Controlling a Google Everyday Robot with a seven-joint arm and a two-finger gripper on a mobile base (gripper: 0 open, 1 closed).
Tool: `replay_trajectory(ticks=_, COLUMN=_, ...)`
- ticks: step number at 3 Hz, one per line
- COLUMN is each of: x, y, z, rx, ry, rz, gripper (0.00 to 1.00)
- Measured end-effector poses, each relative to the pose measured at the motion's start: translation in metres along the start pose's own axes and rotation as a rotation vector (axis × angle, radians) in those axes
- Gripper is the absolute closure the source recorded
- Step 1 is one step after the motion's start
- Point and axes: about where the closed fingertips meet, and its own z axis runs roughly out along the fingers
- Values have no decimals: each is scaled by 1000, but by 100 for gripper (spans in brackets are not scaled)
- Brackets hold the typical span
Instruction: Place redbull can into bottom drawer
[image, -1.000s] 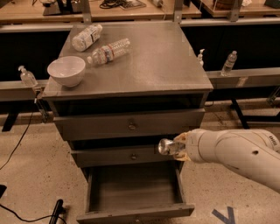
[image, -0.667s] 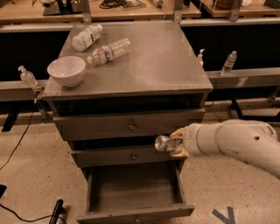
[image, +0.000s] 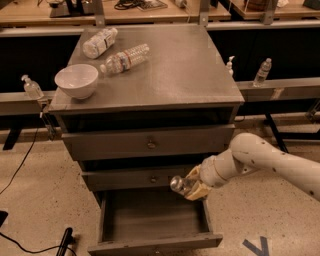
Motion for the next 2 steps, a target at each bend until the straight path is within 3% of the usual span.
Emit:
replay_trajectory(ticks=1, x=31, y=35, z=39, rx=-199, ry=-54, rz=110, gripper=100)
replay_trajectory(ticks=2, x=39, y=56, z=48, rx=-277, ry=-72, rz=135, gripper=100)
